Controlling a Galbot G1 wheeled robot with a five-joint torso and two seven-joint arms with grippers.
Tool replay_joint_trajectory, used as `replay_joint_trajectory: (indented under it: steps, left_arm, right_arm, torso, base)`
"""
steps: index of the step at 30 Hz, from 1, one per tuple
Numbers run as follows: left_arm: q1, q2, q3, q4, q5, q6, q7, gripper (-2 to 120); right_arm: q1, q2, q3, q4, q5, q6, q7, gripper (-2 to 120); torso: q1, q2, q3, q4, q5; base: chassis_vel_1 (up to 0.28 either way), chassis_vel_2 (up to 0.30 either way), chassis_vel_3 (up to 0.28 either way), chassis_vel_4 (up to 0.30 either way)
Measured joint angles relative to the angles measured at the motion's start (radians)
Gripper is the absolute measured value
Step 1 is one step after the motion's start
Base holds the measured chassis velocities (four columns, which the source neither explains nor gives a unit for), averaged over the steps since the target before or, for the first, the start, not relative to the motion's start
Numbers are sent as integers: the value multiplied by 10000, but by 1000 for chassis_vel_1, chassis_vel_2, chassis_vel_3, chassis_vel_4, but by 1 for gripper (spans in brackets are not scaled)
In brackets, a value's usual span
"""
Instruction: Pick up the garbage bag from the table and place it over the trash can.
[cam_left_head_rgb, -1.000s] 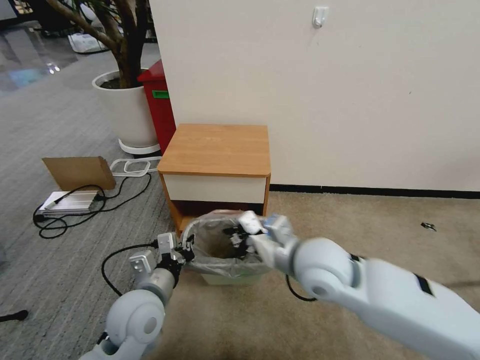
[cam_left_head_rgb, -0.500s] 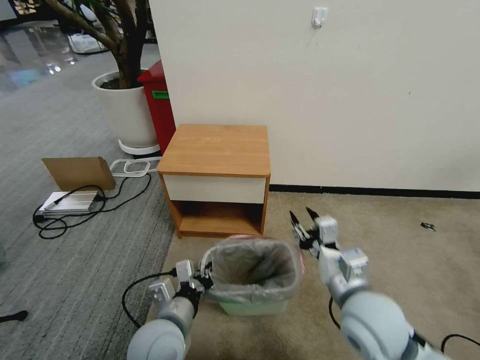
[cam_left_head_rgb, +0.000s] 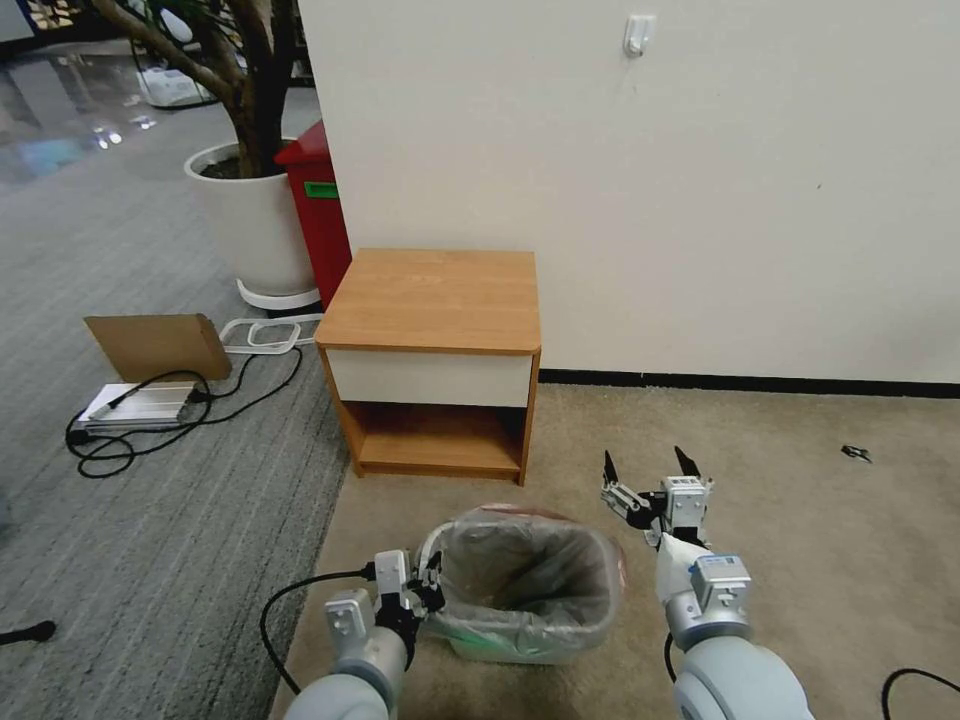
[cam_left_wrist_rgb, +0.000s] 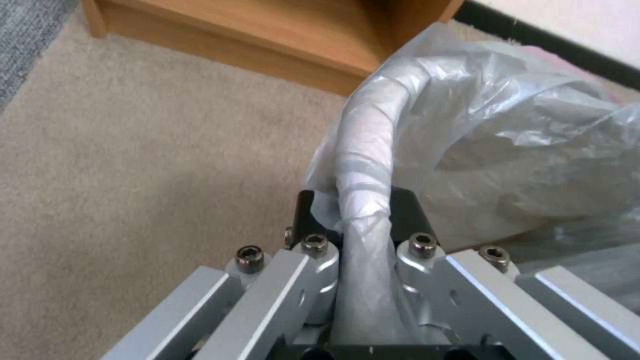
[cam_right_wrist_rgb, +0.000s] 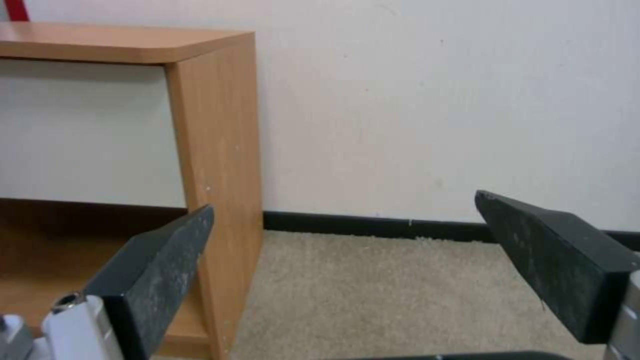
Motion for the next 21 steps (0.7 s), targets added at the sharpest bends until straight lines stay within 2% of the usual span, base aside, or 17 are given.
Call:
replay_joint_trajectory:
  steps: [9,10,12,13,16,17,21]
  left_arm:
    - [-55,-103,100,259,611,-110,23,8]
    - [-55,-89,88,272,652,-115,24,16]
    - [-23,-52,79,217,659,-110,23,24]
    - [-23,-52,79,217,659,-110,23,24]
    - [113,43,29,-28,654,-40,11,37]
    - [113,43,29,-28,654,-40,11,37]
    - [249,155,-203,-328,698,-36,9,56]
  right_arm:
    - [195,-47,55,-134,81,-19,-17,100]
    - [239,-69,53,-145,107,-31,-17,100]
    - [263,-97,50,-146,129,-42,-14,100]
    - [263,-97,50,-146,129,-42,-14,100]
    - [281,-130,51,-128,208,-72,-6,100]
    - [281,-130,51,-128,208,-72,-6,100]
    - [258,-151,80,7,549,-213,40,100]
  torso:
    - [0,1,-1,1,5]
    - [0,0,0,0,0]
    - [0,0,0,-1,-1]
    - [0,0,0,-1,-1]
    - [0,-1,2,-2,-5]
    - [0,-1,2,-2,-5]
    - [0,-1,2,-1,-4]
  base:
    - [0,0,0,0]
    - [0,0,0,0]
    - [0,0,0,0]
    - [0,0,0,0]
    - [0,0,0,0]
    - [0,0,0,0]
    - [0,0,0,0]
